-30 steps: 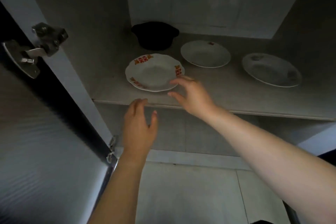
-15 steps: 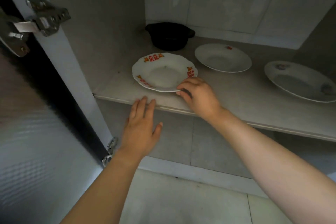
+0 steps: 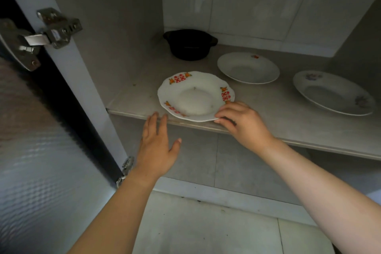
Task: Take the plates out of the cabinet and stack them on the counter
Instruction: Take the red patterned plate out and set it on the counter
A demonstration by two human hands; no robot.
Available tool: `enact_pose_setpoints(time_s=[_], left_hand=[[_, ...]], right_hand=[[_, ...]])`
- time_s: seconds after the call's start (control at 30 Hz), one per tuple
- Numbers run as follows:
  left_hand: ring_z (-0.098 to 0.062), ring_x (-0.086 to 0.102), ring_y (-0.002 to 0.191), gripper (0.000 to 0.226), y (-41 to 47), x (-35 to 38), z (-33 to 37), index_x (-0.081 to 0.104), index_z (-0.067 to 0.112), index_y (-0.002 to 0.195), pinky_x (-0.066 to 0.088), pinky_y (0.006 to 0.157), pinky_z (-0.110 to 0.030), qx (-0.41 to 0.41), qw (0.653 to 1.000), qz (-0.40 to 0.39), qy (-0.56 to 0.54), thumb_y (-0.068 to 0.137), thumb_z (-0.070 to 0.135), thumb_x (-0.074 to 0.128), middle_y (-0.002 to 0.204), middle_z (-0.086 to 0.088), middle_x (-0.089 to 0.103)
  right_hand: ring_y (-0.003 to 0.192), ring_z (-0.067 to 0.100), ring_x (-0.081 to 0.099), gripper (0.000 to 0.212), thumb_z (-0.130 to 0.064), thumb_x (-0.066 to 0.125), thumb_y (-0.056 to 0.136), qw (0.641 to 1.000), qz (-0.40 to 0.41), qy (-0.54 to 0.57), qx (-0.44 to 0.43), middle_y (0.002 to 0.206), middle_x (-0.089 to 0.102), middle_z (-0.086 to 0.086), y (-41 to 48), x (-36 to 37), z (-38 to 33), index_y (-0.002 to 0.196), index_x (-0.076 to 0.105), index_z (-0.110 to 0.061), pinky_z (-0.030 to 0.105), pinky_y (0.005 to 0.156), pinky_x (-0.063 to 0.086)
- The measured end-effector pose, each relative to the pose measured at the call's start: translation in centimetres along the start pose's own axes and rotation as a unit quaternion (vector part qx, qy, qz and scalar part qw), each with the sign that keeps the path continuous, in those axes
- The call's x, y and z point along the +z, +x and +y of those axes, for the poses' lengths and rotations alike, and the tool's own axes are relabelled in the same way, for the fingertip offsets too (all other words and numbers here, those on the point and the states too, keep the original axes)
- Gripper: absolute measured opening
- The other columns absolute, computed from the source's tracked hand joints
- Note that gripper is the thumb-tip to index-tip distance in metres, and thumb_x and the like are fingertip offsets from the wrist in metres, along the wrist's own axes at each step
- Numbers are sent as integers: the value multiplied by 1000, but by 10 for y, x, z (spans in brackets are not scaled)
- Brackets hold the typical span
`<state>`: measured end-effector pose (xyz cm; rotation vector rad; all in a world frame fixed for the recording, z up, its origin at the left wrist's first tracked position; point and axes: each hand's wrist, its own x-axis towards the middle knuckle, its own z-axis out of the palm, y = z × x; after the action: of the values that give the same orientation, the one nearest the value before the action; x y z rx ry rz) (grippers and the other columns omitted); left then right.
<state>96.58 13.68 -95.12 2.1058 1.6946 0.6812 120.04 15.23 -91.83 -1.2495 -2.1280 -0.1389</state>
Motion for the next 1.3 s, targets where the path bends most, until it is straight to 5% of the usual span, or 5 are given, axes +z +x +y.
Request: enact_pose_setpoints(time_s=[0.37, 0.6, 0.8, 1.07, 1.3], left_hand=[[-18, 32, 135, 48, 12, -17, 23, 36, 15, 140, 24, 104, -24, -116, 952, 114, -260, 95, 25, 48, 148, -4, 34], [-30, 41, 127, 47, 45, -31, 32, 44, 7, 134, 34, 102, -35, -73, 983, 81, -146, 91, 25, 53, 139, -16, 42], [-31, 51, 114, 44, 72, -41, 48, 53, 12, 125, 40, 95, -32, -65, 990, 10, -126, 86, 30, 56, 128, -14, 47], [-22, 53, 112, 51, 54, -35, 56, 48, 7, 129, 39, 88, -25, -58, 969, 47, -234, 81, -10, 51, 124, -13, 57], [-16, 52, 106, 54, 38, -39, 48, 46, 12, 129, 41, 85, -26, -64, 965, 29, -253, 79, -6, 57, 114, 1, 55]], right_hand=[[89, 11, 64, 22, -26, 79, 71, 990, -1, 89, 108, 93, 71, -2, -20, -39, 0, 89, 74, -13, 19, 88, 46], [101, 19, 62, 35, -31, 72, 77, 942, 51, 134, 302, 112, 65, 5, 1, -27, 6, 108, 67, -16, 40, 90, 51], [103, 20, 62, 45, -30, 71, 79, 918, 20, 137, 373, 116, 66, 6, 13, -27, 7, 118, 62, -12, 27, 89, 48], [104, 14, 61, 54, -15, 77, 73, 901, -9, 166, 400, 119, 65, 4, 8, -32, -1, 124, 57, -12, 28, 96, 46], [100, 12, 61, 55, -16, 78, 71, 903, -21, 175, 392, 116, 63, 0, -6, -39, -13, 122, 59, -16, 23, 88, 47]])
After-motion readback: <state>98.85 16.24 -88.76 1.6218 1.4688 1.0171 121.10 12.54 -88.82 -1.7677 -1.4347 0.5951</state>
